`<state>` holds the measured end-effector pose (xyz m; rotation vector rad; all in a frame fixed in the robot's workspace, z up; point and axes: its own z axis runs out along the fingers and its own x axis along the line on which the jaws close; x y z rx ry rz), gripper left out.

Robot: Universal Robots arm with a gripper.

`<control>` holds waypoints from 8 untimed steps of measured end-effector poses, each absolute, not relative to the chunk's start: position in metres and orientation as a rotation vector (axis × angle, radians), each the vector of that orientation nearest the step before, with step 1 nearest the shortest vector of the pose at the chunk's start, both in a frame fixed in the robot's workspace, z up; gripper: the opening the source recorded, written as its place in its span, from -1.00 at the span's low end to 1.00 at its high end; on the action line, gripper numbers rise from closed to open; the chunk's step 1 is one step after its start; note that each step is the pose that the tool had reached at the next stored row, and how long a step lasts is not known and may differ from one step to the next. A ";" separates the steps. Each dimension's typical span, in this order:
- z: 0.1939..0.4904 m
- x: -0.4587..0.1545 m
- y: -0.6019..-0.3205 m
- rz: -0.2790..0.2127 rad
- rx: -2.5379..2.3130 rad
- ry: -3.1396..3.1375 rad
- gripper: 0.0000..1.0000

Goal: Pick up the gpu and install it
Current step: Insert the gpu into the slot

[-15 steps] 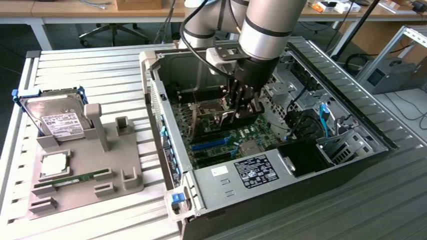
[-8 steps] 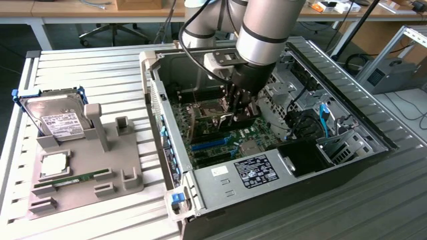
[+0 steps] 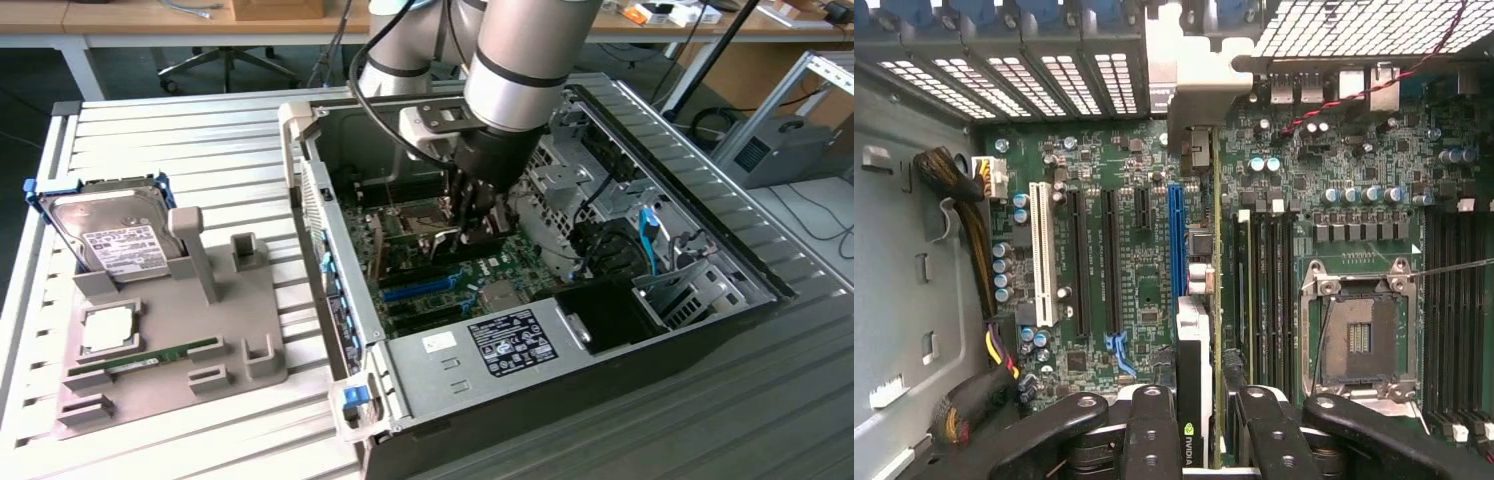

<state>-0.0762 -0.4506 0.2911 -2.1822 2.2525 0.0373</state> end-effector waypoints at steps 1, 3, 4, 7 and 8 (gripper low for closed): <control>0.291 -0.076 -0.451 0.037 -2.182 2.252 -0.44; 0.291 -0.076 -0.451 0.037 -2.182 2.253 -0.44; 0.291 -0.076 -0.451 0.037 -2.182 2.253 -0.44; 0.291 -0.077 -0.456 0.038 -2.182 2.252 -0.44; 0.291 -0.077 -0.457 0.038 -2.181 2.252 -0.44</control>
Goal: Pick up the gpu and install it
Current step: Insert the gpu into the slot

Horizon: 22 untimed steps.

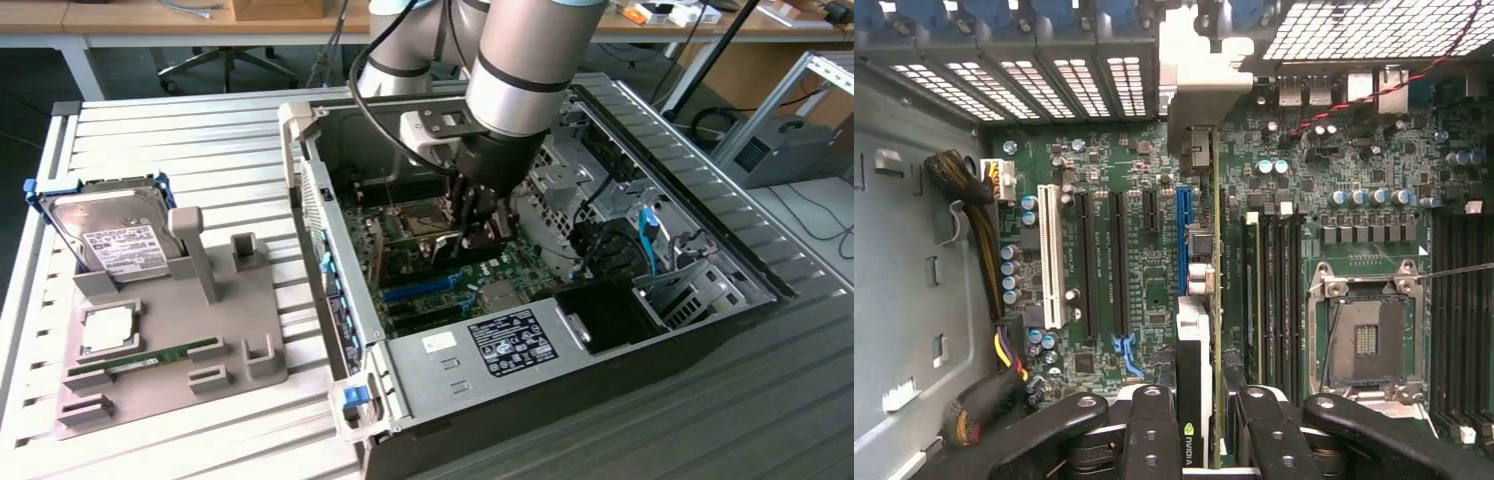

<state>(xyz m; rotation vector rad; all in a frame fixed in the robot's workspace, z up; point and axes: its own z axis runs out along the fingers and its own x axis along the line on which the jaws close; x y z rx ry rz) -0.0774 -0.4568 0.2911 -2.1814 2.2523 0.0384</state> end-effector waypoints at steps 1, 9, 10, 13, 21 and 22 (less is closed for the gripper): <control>0.291 -0.077 -0.457 0.038 -2.181 2.252 -0.44; 0.291 -0.087 -0.457 0.038 -2.182 2.252 -0.44; 0.291 -0.088 -0.457 0.038 -2.182 2.252 -0.44; 0.291 -0.089 -0.459 0.038 -2.182 2.252 -0.44; 0.291 -0.090 -0.461 0.039 -2.182 2.252 -0.44; 0.291 -0.090 -0.461 0.039 -2.181 2.252 -0.44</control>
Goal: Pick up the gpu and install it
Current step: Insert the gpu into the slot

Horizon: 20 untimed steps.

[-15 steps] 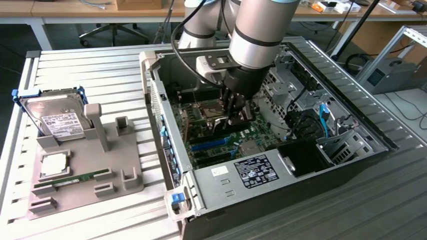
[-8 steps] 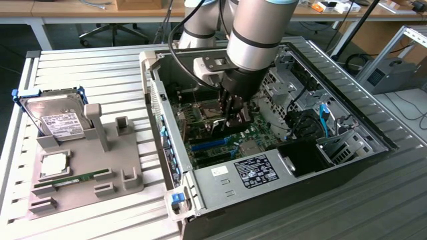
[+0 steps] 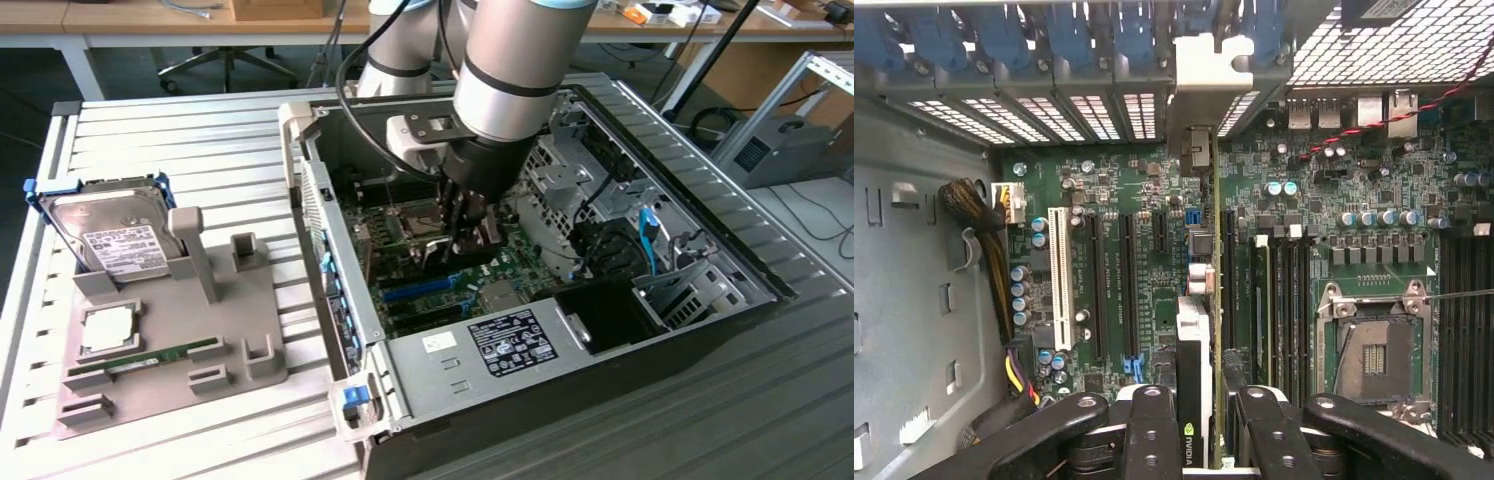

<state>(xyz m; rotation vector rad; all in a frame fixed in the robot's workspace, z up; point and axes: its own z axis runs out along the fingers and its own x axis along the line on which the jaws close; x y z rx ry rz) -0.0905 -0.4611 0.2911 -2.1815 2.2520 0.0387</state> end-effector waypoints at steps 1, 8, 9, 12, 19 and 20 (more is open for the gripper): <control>0.291 -0.091 -0.461 0.039 -2.181 2.252 -0.44; 0.291 -0.095 -0.461 0.039 -2.181 2.252 -0.44; 0.291 -0.095 -0.461 0.039 -2.182 2.252 -0.44; 0.289 -0.096 -0.461 0.041 -2.182 2.253 -0.44; 0.287 -0.096 -0.461 0.042 -2.182 2.253 -0.44; 0.286 -0.096 -0.461 0.041 -2.183 2.253 -0.44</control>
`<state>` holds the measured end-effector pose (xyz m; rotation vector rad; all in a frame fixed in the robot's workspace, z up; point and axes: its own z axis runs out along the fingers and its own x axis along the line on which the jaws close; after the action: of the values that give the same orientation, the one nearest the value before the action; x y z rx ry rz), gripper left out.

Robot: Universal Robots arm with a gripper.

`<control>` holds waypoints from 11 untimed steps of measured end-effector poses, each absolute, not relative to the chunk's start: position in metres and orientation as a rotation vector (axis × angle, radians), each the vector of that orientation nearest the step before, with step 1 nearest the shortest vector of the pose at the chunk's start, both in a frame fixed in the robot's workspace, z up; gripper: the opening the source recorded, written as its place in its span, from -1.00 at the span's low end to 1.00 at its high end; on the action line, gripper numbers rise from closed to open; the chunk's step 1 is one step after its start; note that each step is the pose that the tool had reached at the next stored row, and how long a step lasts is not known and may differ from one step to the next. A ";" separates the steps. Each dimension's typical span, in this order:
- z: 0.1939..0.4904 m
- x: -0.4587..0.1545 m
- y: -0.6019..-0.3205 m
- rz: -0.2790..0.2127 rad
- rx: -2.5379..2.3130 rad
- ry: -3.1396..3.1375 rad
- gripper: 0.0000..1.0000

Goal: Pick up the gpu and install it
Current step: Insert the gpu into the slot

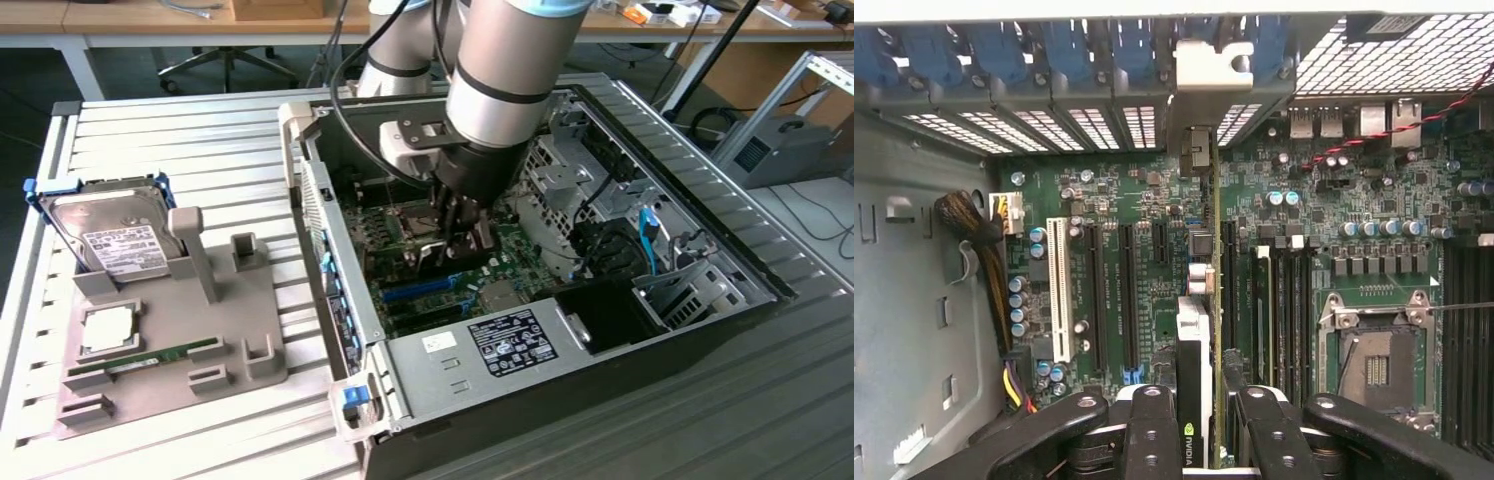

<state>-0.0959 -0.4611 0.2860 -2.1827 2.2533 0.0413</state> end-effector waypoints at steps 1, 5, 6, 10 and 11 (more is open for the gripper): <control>0.285 -0.096 -0.461 0.041 -2.183 2.253 -0.44; 0.282 -0.096 -0.461 0.041 -2.183 2.253 -0.44; 0.282 -0.096 -0.461 0.041 -2.183 2.253 -0.44; 0.282 -0.096 -0.463 0.041 -2.183 2.253 -0.44; 0.282 -0.096 -0.463 0.041 -2.183 2.253 -0.44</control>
<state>-0.0959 -0.4635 0.2820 -2.1828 2.2530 0.0414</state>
